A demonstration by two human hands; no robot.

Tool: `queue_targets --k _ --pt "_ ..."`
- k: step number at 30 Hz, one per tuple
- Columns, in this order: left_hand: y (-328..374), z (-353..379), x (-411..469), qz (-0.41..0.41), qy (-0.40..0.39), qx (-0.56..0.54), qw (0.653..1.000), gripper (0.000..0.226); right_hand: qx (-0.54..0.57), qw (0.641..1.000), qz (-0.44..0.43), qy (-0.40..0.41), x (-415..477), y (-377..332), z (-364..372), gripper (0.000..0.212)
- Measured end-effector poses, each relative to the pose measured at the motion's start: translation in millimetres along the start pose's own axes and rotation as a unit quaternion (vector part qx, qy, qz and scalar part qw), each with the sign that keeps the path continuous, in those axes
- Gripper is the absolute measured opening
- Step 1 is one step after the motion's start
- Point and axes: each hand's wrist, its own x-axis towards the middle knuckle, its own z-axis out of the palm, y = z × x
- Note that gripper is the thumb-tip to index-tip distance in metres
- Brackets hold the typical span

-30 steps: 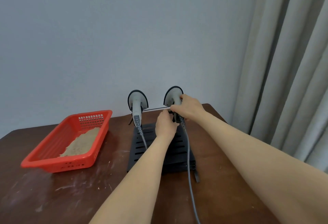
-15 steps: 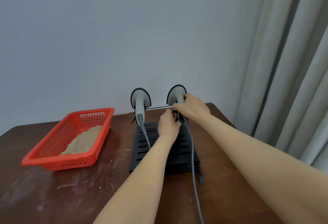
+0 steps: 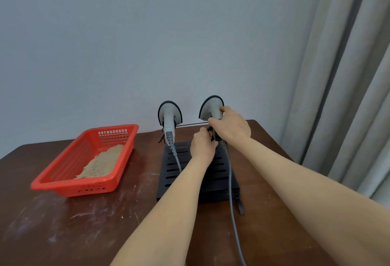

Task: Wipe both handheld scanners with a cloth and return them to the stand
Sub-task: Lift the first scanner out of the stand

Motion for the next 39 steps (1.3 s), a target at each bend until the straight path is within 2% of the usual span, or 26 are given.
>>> queue_targets --k 13,21,23,26,28,29,30,31,33,35,39 --pt "5 -4 1 -0.014 -0.011 0.021 1.0 0.026 0.071 0.997 -0.038 0.017 -3 -4 -26 0.054" --pt "15 -30 -4 -0.034 -0.077 0.088 0.993 0.052 0.225 0.972 -0.056 -0.044 -15 3 -32 0.055" --pt "17 -39 -6 -0.032 -0.083 0.079 0.993 0.05 0.256 0.963 -0.059 -0.054 -18 3 -33 0.053" --pt "23 -61 -10 -0.019 -0.063 0.051 0.997 0.023 0.291 0.953 -0.065 -0.057 -25 0 -34 0.05" --pt "27 -77 -13 -0.028 -0.05 0.003 0.998 0.031 0.308 0.947 -0.071 -0.059 -30 -2 -36 0.05" --pt "27 -83 -15 -0.043 -0.053 -0.061 0.996 0.032 0.312 0.945 -0.074 -0.063 -33 -3 -37 0.051" --pt "27 -90 -19 -0.07 -0.072 -0.163 0.982 0.027 0.319 0.942 -0.077 -0.067 -35 -3 -38 0.052" --pt "28 -97 -25 -0.104 -0.096 -0.277 0.95 0.023 0.329 0.938 -0.079 -0.073 -38 -4 -39 0.052" --pt "28 -108 -34 -0.16 -0.12 -0.452 0.869 0.036 0.35 0.929 -0.085 -0.089 -44 -4 -39 0.049" --pt "28 -116 -39 -0.172 -0.115 -0.519 0.829 0.045 0.355 0.925 -0.091 -0.096 -48 -6 -39 0.051" --pt "42 -121 -53 -0.162 -0.104 -0.581 0.791 0.046 0.364 0.913 -0.117 -0.141 -61 -6 -38 0.042"
